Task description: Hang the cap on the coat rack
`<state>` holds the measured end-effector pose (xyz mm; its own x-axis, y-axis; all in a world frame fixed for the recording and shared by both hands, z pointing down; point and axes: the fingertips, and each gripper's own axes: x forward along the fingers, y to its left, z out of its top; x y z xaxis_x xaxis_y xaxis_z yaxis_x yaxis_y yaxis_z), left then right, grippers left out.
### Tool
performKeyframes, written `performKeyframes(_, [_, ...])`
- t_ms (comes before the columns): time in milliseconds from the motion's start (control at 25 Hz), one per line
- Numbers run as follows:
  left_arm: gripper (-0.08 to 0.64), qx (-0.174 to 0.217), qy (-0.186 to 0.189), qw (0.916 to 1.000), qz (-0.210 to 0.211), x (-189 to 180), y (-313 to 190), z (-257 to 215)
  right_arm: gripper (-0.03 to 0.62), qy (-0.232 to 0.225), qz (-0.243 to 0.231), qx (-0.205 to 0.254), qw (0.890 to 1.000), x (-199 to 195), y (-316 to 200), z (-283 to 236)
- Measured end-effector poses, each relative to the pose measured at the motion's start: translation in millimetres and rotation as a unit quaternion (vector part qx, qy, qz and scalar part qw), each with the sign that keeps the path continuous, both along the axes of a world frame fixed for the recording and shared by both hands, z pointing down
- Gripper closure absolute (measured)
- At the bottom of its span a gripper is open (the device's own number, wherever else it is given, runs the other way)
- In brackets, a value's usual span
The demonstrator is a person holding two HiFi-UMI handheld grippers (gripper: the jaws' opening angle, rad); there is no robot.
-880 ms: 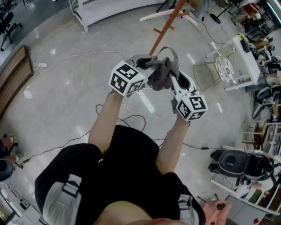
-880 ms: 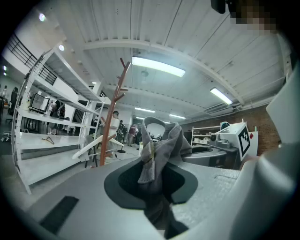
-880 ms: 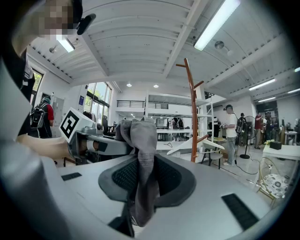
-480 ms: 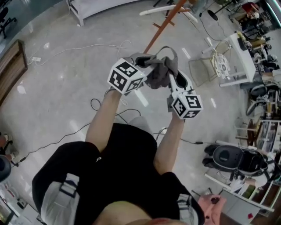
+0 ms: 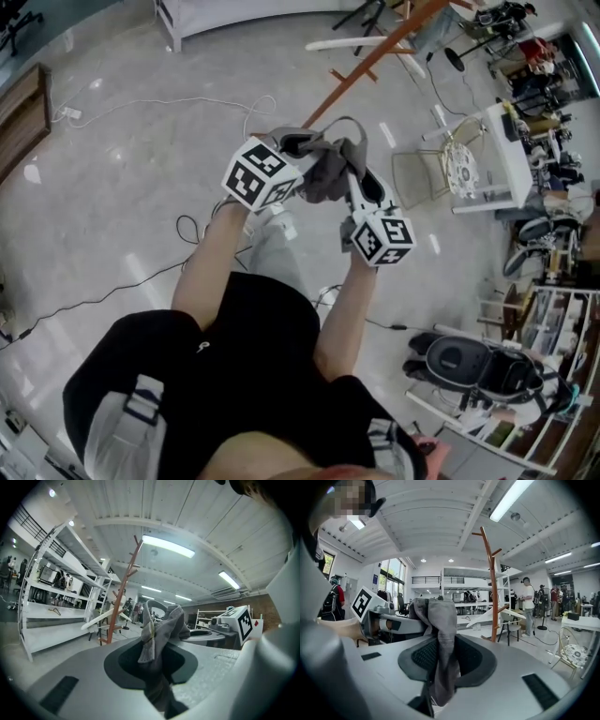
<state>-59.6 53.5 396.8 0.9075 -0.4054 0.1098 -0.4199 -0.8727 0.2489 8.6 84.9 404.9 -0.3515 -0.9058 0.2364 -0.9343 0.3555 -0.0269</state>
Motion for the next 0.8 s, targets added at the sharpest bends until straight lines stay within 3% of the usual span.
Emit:
performKeyframes(360, [0.508,-0.007,-0.025,0.9994,-0.024,13,-56,23,0.511,-0.025,-0.021,-0.015,0.999,12,-63,27])
performKeyframes(640, [0.508,-0.026,-0.039,0.9989,-0.008,77,-119,54,0.511,-0.056,-0.002,-0.021,0.998,75,-125,59])
performKeyframes(800, [0.508,-0.016,-0.054,0.9984,-0.002,109,-154,49,0.509,-0.077,-0.007,-0.009,0.997,108,-164,57])
